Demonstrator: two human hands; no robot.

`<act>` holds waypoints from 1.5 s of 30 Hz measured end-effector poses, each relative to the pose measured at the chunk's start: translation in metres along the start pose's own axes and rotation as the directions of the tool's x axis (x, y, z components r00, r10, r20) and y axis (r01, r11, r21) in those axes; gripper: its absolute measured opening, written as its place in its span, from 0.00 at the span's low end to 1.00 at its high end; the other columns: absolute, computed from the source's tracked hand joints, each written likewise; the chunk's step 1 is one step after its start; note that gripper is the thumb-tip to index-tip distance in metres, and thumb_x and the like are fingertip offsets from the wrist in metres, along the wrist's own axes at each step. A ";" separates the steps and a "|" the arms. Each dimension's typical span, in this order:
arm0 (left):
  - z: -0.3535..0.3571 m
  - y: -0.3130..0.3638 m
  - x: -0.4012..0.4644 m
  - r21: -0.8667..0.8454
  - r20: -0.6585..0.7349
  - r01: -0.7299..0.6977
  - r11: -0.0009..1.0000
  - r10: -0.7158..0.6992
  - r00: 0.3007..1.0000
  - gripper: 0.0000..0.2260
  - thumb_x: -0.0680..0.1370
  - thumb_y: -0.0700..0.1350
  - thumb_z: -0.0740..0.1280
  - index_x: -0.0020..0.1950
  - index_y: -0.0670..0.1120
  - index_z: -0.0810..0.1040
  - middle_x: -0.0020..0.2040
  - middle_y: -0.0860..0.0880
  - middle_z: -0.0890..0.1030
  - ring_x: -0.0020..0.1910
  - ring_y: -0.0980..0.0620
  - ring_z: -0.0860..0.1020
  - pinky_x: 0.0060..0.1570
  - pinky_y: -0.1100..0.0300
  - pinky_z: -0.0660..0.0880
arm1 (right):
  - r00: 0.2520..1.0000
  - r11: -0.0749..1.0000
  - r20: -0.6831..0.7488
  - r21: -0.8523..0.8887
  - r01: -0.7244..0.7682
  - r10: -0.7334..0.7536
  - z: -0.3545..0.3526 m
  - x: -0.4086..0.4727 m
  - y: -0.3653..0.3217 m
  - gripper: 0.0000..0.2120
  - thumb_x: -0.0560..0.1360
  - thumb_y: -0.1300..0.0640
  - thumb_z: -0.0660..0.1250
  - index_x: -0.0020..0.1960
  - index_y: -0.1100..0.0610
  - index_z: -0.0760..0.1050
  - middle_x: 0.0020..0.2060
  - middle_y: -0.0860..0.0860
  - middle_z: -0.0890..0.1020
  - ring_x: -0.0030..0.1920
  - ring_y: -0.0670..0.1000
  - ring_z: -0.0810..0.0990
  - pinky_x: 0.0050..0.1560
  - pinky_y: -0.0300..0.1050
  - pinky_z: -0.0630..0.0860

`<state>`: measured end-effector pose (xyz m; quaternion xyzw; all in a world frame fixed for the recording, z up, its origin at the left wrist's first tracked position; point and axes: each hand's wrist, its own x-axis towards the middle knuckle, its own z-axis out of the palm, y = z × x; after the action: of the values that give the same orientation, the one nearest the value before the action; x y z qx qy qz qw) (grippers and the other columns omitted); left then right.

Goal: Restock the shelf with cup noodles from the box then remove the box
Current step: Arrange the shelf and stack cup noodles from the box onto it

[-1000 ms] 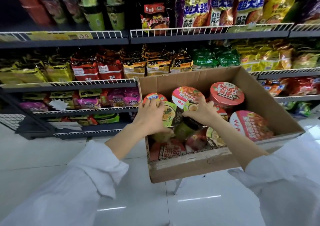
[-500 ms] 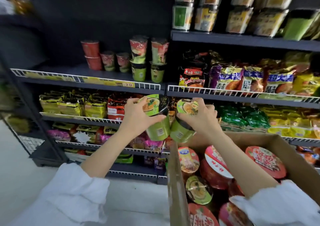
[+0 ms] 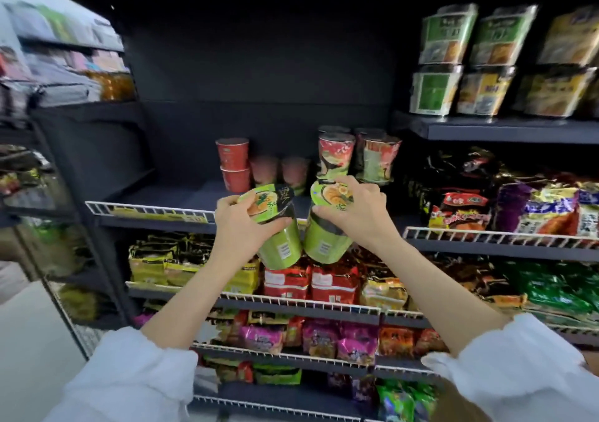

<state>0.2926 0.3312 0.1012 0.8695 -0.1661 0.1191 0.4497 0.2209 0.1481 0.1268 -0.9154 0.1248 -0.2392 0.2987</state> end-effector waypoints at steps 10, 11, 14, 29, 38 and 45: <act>0.014 -0.043 0.182 0.153 0.025 -0.043 0.987 0.039 0.999 0.35 0.69 0.60 0.72 0.70 0.45 0.69 0.68 0.41 0.62 0.68 0.42 0.60 0.68 0.53 0.60 | 0.999 0.997 0.003 -0.073 0.032 -0.032 0.097 0.169 -0.005 0.32 0.68 0.35 0.67 0.69 0.45 0.69 0.64 0.58 0.69 0.68 0.59 0.62 0.68 0.53 0.63; 0.017 -0.045 0.205 0.183 0.041 -0.055 0.982 0.048 0.998 0.34 0.69 0.60 0.72 0.69 0.45 0.70 0.67 0.41 0.64 0.68 0.41 0.60 0.68 0.53 0.59 | 1.000 0.998 -0.007 -0.059 0.022 -0.022 0.103 0.190 -0.006 0.33 0.67 0.34 0.67 0.69 0.45 0.69 0.65 0.57 0.68 0.69 0.58 0.61 0.68 0.53 0.63; 0.028 -0.052 0.270 0.241 0.079 -0.074 0.968 0.057 0.995 0.32 0.67 0.62 0.73 0.65 0.46 0.73 0.64 0.41 0.67 0.66 0.41 0.62 0.67 0.52 0.61 | 0.999 0.994 -0.025 -0.106 0.025 -0.028 0.115 0.249 -0.013 0.33 0.69 0.36 0.67 0.70 0.48 0.69 0.68 0.59 0.67 0.70 0.59 0.60 0.69 0.52 0.61; 0.083 -0.070 0.450 0.555 0.099 -0.133 0.821 0.094 0.991 0.36 0.65 0.75 0.62 0.65 0.54 0.75 0.65 0.39 0.71 0.65 0.38 0.64 0.60 0.50 0.64 | 0.989 0.966 -0.112 -0.231 -0.117 0.093 0.169 0.420 -0.003 0.25 0.72 0.36 0.62 0.61 0.50 0.78 0.60 0.53 0.80 0.64 0.56 0.73 0.70 0.54 0.55; 0.103 -0.094 0.481 0.480 0.156 -0.327 0.814 0.287 0.945 0.28 0.73 0.68 0.59 0.65 0.52 0.74 0.65 0.45 0.75 0.66 0.42 0.67 0.66 0.52 0.63 | 0.978 0.893 -0.209 -0.439 -0.101 0.007 0.196 0.441 0.004 0.27 0.75 0.34 0.56 0.61 0.50 0.78 0.61 0.56 0.78 0.65 0.60 0.68 0.68 0.52 0.60; 0.109 -0.089 0.464 0.513 0.148 -0.389 0.765 0.367 0.918 0.26 0.74 0.60 0.65 0.69 0.51 0.69 0.67 0.48 0.72 0.66 0.43 0.68 0.67 0.51 0.61 | 0.999 0.903 0.042 -0.429 -0.006 0.027 0.174 0.438 0.008 0.26 0.77 0.37 0.50 0.70 0.47 0.68 0.68 0.54 0.70 0.68 0.58 0.64 0.69 0.53 0.59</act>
<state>0.7589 0.2060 0.1388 0.9102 -0.3069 0.2315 0.1542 0.6839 0.0636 0.1580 -0.9630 0.1751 -0.1818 0.0950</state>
